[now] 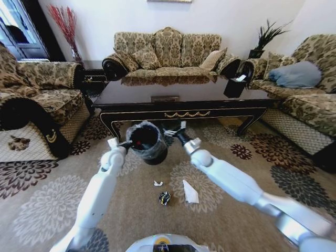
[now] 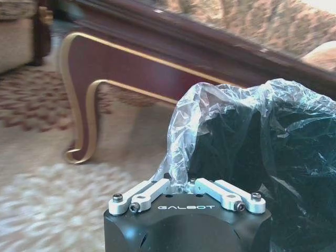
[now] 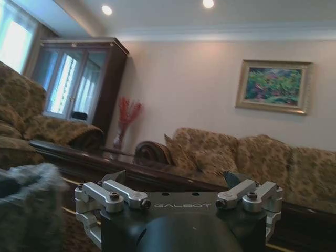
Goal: Move to the front of the table and pick up the trash from the floor, then place it into the trash bin.
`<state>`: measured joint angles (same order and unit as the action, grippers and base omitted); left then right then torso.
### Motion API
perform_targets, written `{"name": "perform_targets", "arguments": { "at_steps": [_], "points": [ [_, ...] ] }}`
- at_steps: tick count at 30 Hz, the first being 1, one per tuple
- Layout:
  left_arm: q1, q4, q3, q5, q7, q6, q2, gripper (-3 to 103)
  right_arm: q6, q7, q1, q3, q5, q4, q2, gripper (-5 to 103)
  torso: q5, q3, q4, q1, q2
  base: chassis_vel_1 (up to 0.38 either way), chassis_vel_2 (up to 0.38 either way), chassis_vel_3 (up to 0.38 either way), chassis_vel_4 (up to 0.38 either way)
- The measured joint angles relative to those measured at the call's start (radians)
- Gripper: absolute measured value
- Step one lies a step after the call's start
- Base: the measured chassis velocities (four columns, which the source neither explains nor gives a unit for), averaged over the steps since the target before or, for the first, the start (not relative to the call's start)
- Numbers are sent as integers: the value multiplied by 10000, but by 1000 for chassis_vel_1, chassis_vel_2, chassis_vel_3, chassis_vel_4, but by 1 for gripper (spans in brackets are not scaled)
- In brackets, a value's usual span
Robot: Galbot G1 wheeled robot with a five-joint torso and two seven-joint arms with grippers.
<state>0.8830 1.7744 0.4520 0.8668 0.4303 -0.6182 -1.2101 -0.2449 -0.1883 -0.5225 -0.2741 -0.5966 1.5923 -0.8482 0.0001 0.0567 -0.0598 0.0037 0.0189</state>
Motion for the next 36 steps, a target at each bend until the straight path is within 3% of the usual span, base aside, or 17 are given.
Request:
{"name": "perform_targets", "arguments": {
  "at_steps": [3, 4, 8, 9, 13, 14, 19, 20, 22, 26, 31, 36],
  "points": [
    [697, 654, 637, 227, 276, -214, 394, 3, 965, -8, -745, 634, -415, 498, 691, 100, -3, 0, 8, 0, 0, 0, 0, 0, 0],
    [697, 654, 637, 227, 276, -214, 394, 3, 965, -8, -745, 634, -415, 498, 691, 100, -3, 0, 8, 0, 0, 0, 0, 0, 0],
    [1841, 1945, 1369, 538, 610, -614, 861, 3, 2388, -105, -1962, 1355, -1726, 1108, 1235, 100, -3, -2, -1, -2, 1, 0, 0, 0, 0],
    [1841, 1945, 1369, 538, 610, -614, 861, 3, 2388, -105, -1962, 1355, -1726, 1108, 1235, 100, -3, -2, -1, -2, 1, 0, 0, 0, 0],
    [2554, 2754, 2074, 1013, 992, -993, 1158, 3, 3934, -1445, -3284, 1963, -2620, 1528, 1067, 100, -3, 1, 5, -1, 0, 0, 0, 0, 0],
    [2554, 2754, 2074, 1013, 992, -993, 1158, 3, 3934, -1445, -3284, 1963, -2620, 1528, 1067, 100, -3, 1, 5, -1, 0, 0, 0, 0, 0],
    [3124, 3531, 2993, 1597, 1116, -1085, 1396, 3, 5802, -3626, -4787, 2247, -3389, 2359, 934, 100, 1, -1, -2, -2, 1, 0, 0, 0, 0],
    [3124, 3531, 2993, 1597, 1116, -1085, 1396, 3, 5802, -3626, -4787, 2247, -3389, 2359, 934, 100, 1, -1, -2, -2, 1, 0, 0, 0, 0],
    [3272, 3673, 3235, 1611, 1160, -1087, 1427, 3, 6435, -4443, -5132, 2114, -3998, 2649, 808, 100, -5, 0, -1, -2, 0, 0, 0, 0, 0],
    [3486, 3953, 3626, 1613, 1085, -1089, 1522, 3, 6698, -4907, -5254, 1733, -4478, 2710, 531, 100, -2, 1, 3, 0, 1, 0, 0, 0, 0],
    [3793, 4268, 3898, 1601, 1010, -1053, 1554, 3, 6454, -4980, -4868, 568, -4547, 2402, 162, 100, -3, 1, 1, 0, 1, 0, 0, 0, 0],
    [4071, 4528, 4014, 1568, 1002, -1035, 1444, 3, 6817, -5210, -4287, -646, -4476, 1896, -208, 100, -2, 1, 5, 0, 1, 0, 0, 0, 0]
  ]
}}
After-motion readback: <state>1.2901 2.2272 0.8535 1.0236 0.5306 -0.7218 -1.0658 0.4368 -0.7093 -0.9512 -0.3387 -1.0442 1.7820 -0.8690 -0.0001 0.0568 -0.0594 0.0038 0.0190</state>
